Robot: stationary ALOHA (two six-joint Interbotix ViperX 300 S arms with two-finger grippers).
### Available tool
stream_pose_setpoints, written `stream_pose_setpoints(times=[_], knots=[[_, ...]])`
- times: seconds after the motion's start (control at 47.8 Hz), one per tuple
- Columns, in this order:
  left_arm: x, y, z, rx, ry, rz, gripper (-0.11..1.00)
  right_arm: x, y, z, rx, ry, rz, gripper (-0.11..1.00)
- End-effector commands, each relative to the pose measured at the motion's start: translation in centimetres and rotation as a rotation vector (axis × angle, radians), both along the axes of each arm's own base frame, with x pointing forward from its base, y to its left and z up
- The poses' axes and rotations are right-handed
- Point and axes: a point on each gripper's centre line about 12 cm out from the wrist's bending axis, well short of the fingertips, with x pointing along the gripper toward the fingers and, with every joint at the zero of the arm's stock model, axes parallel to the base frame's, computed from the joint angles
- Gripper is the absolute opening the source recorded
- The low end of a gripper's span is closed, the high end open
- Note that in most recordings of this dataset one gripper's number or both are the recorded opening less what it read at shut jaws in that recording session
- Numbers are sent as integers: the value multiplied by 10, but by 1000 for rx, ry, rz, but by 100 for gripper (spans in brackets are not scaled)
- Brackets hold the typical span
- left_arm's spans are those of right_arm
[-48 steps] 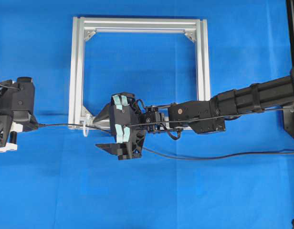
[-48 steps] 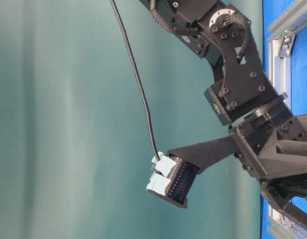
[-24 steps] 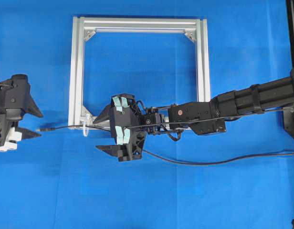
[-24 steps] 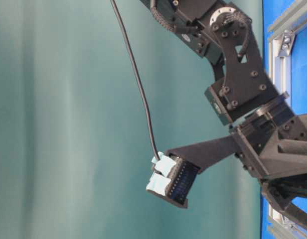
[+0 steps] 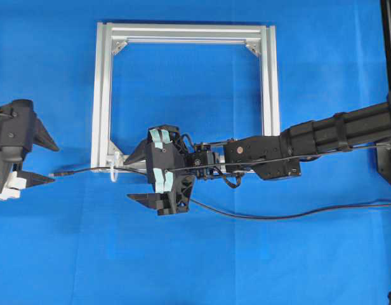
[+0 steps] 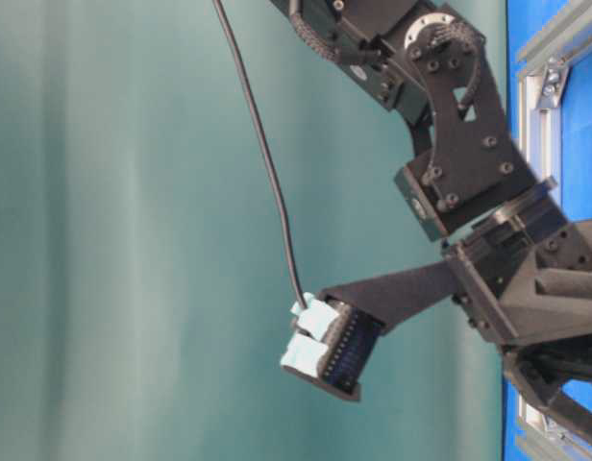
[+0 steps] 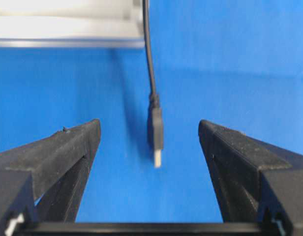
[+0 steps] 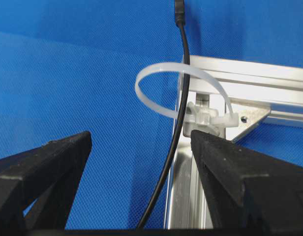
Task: Insert the wire through the string loop located on the left side.
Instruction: 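Release the cable with the left gripper and back both grippers away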
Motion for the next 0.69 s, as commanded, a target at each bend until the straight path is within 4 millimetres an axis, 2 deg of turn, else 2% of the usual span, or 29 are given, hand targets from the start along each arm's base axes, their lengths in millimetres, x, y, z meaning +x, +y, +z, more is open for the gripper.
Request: stream_pose_setpoints(times=[0.0, 0.481, 0.67], knots=[[7, -1, 16, -10, -89, -6, 74, 0, 2, 45, 6, -81, 6, 94], [9, 11, 71, -39, -440, 39, 74, -14, -4, 124, -24, -153, 13, 94], [9, 16, 82, 30, -510, 17, 74, -18, -6, 137, -23, -168, 10, 94]])
